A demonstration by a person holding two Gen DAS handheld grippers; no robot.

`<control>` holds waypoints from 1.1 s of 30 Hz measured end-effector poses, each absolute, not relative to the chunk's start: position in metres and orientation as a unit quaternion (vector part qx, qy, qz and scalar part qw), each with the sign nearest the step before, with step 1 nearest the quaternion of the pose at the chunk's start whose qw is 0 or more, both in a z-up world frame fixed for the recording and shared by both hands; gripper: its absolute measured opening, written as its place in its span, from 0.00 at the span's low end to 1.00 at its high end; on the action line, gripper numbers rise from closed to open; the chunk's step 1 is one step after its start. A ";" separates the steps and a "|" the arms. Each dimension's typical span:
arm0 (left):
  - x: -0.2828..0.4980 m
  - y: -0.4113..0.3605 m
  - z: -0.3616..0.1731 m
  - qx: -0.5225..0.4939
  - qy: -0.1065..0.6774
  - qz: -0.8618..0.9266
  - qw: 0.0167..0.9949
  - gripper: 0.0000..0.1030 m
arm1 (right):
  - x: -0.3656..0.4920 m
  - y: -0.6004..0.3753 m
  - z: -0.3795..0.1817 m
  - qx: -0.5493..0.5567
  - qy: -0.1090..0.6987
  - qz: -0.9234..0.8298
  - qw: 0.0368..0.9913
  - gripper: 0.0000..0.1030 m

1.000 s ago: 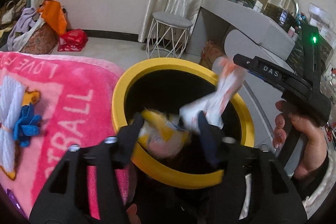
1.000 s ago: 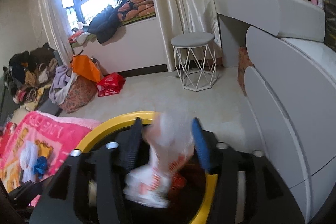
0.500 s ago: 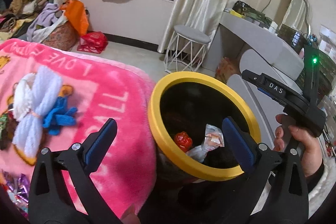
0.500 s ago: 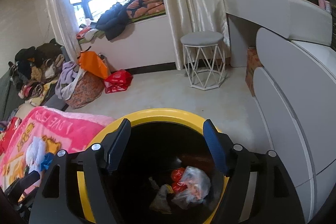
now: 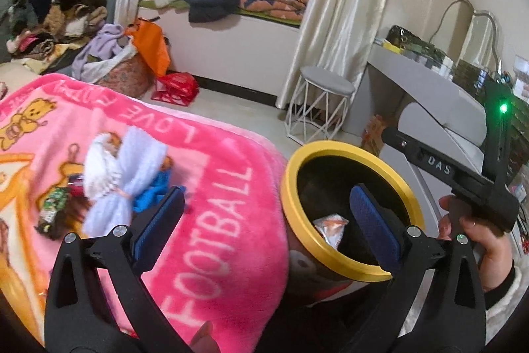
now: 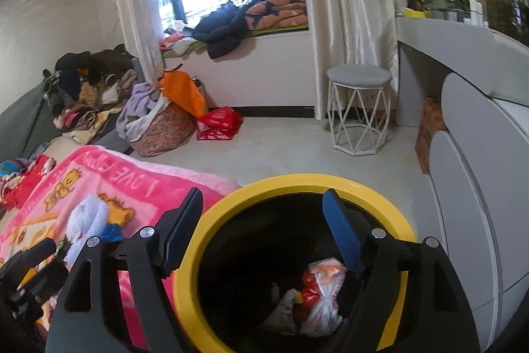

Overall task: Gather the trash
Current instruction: 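Move both open tools back over the remaining trash on the blanket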

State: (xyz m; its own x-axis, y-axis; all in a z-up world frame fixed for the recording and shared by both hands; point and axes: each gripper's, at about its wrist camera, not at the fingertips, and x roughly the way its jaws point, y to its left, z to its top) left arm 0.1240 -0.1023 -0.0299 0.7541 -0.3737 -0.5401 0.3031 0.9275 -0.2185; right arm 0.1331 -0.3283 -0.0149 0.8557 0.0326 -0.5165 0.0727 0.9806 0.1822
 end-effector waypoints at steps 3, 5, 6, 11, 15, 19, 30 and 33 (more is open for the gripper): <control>0.123 -0.091 -0.025 -0.066 0.295 -0.170 0.938 0.90 | 0.131 -0.317 -0.010 0.091 0.266 0.004 0.960 0.72; 0.122 -0.083 -0.023 -0.067 0.291 -0.162 0.941 0.90 | 0.129 -0.310 -0.008 0.087 0.265 0.013 0.960 0.74; 0.121 -0.079 -0.022 -0.067 0.289 -0.157 0.942 0.90 | 0.129 -0.307 -0.007 0.086 0.264 0.017 0.961 0.74; 0.115 -0.059 -0.019 -0.075 0.281 -0.137 0.947 0.90 | 0.126 -0.291 -0.002 0.087 0.263 0.042 0.960 0.74; 0.112 -0.042 -0.016 -0.081 0.277 -0.119 0.950 0.90 | 0.124 -0.277 0.002 0.080 0.262 0.059 0.960 0.74; 0.109 -0.025 -0.015 -0.088 0.274 -0.101 0.952 0.90 | 0.122 -0.265 0.003 0.075 0.263 0.075 0.959 0.75; 0.108 0.019 -0.020 -0.106 0.275 -0.052 0.954 0.90 | 0.114 -0.219 0.004 0.053 0.265 0.138 0.953 0.75; 0.108 0.030 -0.022 -0.113 0.277 -0.039 0.953 0.90 | 0.112 -0.202 0.001 0.040 0.270 0.161 0.948 0.75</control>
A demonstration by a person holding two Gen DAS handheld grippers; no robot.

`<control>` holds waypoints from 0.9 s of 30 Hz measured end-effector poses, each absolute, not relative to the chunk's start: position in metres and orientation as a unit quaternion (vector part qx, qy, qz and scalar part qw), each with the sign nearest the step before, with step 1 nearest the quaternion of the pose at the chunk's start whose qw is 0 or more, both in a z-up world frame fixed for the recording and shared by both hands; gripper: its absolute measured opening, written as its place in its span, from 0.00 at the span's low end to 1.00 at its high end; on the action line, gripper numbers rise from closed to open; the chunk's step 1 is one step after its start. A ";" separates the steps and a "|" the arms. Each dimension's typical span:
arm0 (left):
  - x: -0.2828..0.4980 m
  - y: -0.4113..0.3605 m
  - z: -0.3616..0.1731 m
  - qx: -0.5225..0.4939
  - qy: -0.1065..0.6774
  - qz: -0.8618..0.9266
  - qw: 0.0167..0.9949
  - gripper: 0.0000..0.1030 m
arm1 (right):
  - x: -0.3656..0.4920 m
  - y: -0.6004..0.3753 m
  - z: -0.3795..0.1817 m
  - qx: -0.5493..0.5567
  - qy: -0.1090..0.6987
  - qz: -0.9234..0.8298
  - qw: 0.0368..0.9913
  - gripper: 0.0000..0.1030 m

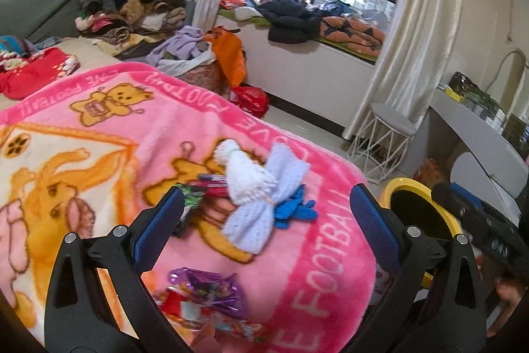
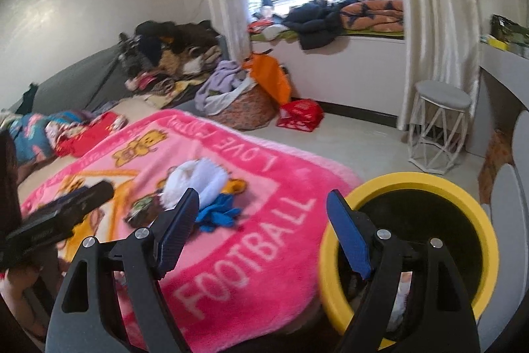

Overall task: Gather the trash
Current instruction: 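Move both open tools back over the remaining trash on the blanket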

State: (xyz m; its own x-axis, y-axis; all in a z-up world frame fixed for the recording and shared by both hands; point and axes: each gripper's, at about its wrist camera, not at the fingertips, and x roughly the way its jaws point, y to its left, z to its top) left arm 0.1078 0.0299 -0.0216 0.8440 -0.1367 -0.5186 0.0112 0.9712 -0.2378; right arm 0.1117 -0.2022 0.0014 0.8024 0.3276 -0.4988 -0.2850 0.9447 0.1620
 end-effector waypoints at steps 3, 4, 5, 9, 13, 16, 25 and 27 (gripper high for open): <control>0.108 0.042 -0.023 -0.119 0.277 -0.025 0.953 0.90 | 0.109 -0.185 -0.001 0.030 0.277 0.188 0.942 0.75; 0.107 0.047 -0.023 -0.123 0.277 -0.020 0.953 0.90 | 0.108 -0.181 -0.002 0.029 0.278 0.194 0.940 0.75; 0.107 0.052 -0.024 -0.128 0.278 -0.015 0.952 0.90 | 0.107 -0.176 -0.003 0.027 0.280 0.201 0.938 0.75; 0.106 0.067 -0.025 -0.135 0.279 0.002 0.951 0.90 | 0.102 -0.158 -0.005 0.016 0.288 0.229 0.930 0.75; 0.106 0.084 -0.029 -0.145 0.283 0.019 0.948 0.90 | 0.097 -0.139 -0.009 0.004 0.297 0.254 0.920 0.75; 0.105 0.095 -0.031 -0.151 0.287 0.030 0.946 0.90 | 0.093 -0.127 -0.014 -0.005 0.305 0.272 0.913 0.75; 0.108 0.124 -0.051 -0.169 0.312 0.053 0.933 0.90 | 0.081 -0.083 -0.037 -0.071 0.352 0.344 0.867 0.69; 0.110 0.128 -0.056 -0.174 0.319 0.052 0.930 0.89 | 0.078 -0.075 -0.046 -0.088 0.370 0.359 0.852 0.65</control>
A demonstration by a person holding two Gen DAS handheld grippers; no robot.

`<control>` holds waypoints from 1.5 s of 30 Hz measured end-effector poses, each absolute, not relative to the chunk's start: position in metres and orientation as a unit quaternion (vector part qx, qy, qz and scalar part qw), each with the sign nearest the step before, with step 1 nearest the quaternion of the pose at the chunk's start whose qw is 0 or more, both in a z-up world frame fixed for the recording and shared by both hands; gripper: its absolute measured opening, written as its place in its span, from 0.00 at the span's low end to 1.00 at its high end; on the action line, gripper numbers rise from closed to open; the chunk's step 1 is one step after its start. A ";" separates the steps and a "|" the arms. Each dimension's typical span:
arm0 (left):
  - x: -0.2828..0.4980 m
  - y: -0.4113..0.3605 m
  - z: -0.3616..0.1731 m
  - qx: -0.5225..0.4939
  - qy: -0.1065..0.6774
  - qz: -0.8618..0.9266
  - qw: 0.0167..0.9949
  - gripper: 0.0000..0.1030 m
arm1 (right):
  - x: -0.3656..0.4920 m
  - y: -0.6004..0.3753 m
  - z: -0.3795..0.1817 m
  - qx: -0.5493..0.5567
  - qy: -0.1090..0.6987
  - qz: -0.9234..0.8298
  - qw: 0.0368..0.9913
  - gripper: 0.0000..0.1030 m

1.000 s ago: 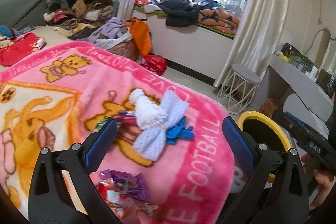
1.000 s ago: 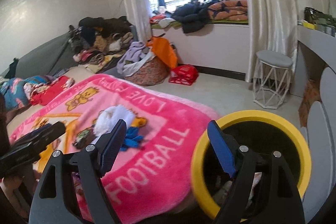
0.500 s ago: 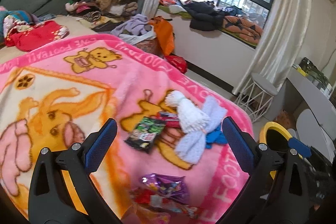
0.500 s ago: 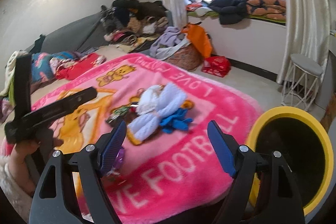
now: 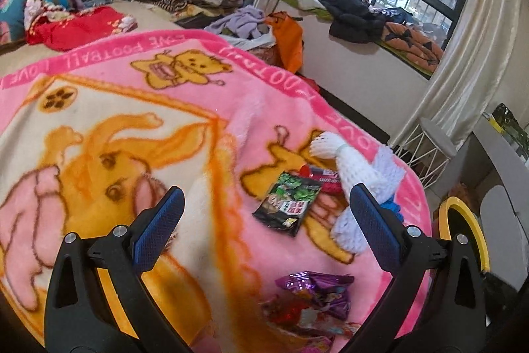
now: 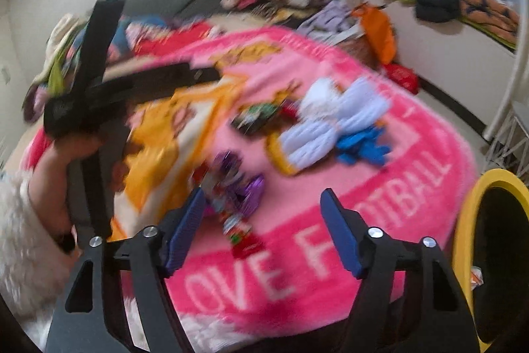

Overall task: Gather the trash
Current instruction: 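Move both open tools back over the remaining trash on the blanket, then grasp the green snack packet with the left tool while the right tool grasps the red candy wrapper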

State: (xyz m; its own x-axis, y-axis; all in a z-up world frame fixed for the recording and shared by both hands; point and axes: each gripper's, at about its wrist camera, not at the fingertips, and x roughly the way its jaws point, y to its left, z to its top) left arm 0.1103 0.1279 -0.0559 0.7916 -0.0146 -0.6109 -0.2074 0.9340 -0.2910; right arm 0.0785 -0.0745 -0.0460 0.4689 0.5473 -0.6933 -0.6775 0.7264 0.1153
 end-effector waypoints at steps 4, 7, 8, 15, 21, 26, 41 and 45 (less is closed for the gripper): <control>0.118 0.130 -0.067 -0.185 0.336 0.040 0.923 0.81 | 0.074 -0.057 -0.064 -0.123 0.399 0.378 0.827 0.54; 0.127 0.130 -0.077 -0.201 0.356 0.024 0.912 0.74 | 0.073 -0.047 -0.076 -0.140 0.420 0.382 0.811 0.53; 0.132 0.129 -0.082 -0.207 0.365 0.016 0.908 0.71 | 0.072 -0.044 -0.079 -0.145 0.425 0.384 0.807 0.51; 0.158 0.117 -0.104 -0.187 0.410 -0.001 0.893 0.67 | 0.075 -0.031 -0.097 -0.173 0.459 0.372 0.788 0.41; 0.173 0.110 -0.115 -0.163 0.427 -0.001 0.889 0.67 | 0.082 -0.034 -0.102 -0.160 0.476 0.375 0.779 0.21; 0.175 0.112 -0.117 -0.155 0.428 0.001 0.890 0.49 | 0.083 -0.037 -0.102 -0.151 0.477 0.383 0.776 0.16; 0.148 0.129 -0.106 -0.207 0.405 -0.008 0.891 0.28 | 0.079 -0.059 -0.084 -0.121 0.451 0.390 0.794 0.15; 0.140 0.136 -0.099 -0.213 0.394 0.001 0.894 0.28 | 0.077 -0.064 -0.079 -0.116 0.446 0.390 0.797 0.15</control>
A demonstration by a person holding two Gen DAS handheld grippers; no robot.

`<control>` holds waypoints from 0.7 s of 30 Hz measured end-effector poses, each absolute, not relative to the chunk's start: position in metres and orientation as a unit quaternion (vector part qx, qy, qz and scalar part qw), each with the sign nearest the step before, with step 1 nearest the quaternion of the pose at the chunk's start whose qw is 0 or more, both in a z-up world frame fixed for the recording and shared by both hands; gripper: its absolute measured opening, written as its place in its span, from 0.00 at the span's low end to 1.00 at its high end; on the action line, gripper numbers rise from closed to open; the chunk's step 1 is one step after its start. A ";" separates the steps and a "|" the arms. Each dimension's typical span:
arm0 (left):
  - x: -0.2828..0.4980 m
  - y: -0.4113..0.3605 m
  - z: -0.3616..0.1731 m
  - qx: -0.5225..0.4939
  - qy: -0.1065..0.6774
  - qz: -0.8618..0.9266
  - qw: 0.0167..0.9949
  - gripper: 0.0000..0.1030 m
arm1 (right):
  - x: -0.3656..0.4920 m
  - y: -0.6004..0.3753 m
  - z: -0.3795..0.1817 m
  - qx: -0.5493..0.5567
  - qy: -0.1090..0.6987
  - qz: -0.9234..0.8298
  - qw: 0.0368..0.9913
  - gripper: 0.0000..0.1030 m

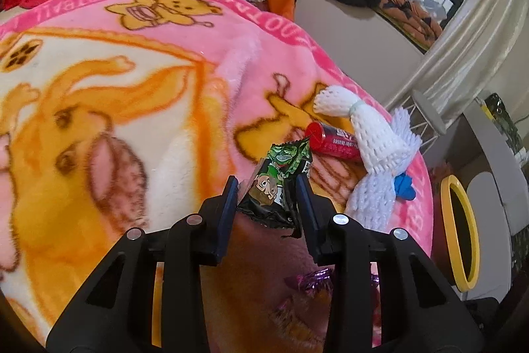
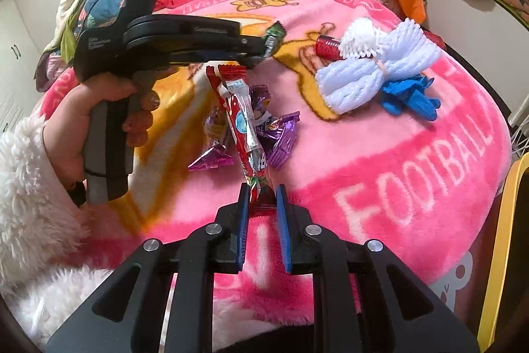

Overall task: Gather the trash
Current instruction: 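Grasp the green snack packet with the left tool while the right tool grasps the red candy wrapper, then carry the green packet and red wrapper over the yellow bin and open both tools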

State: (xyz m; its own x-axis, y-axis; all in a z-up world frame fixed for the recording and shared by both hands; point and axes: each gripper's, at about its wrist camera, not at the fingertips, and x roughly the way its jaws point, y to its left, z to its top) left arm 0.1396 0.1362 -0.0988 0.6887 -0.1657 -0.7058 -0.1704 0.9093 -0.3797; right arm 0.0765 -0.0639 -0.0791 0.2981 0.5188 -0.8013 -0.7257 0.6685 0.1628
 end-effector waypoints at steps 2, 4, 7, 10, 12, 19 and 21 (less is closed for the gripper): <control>0.135 0.141 -0.095 -0.219 0.388 0.007 0.895 0.28 | 0.074 -0.064 -0.076 -0.114 0.442 0.391 0.799 0.15; 0.131 0.146 -0.089 -0.221 0.381 0.011 0.898 0.28 | 0.075 -0.065 -0.073 -0.111 0.437 0.392 0.802 0.15; 0.124 0.151 -0.081 -0.221 0.371 0.014 0.902 0.28 | 0.074 -0.067 -0.068 -0.106 0.428 0.394 0.806 0.15; 0.119 0.152 -0.074 -0.219 0.365 0.013 0.905 0.28 | 0.073 -0.072 -0.063 -0.101 0.423 0.389 0.812 0.15; 0.118 0.149 -0.069 -0.216 0.360 0.011 0.908 0.28 | 0.074 -0.074 -0.060 -0.097 0.419 0.385 0.816 0.15; 0.118 0.135 -0.055 -0.210 0.347 -0.007 0.914 0.28 | 0.079 -0.086 -0.050 -0.080 0.406 0.366 0.833 0.15; 0.119 0.130 -0.051 -0.208 0.345 -0.014 0.915 0.28 | 0.081 -0.090 -0.047 -0.075 0.402 0.361 0.838 0.15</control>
State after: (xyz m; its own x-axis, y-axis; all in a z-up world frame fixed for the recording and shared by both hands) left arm 0.1190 0.1301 -0.0513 0.7614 -0.1699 -0.6256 -0.1170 0.9132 -0.3904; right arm 0.0812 -0.0905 -0.0467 0.4152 0.5454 -0.7281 -0.6655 0.7277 0.1657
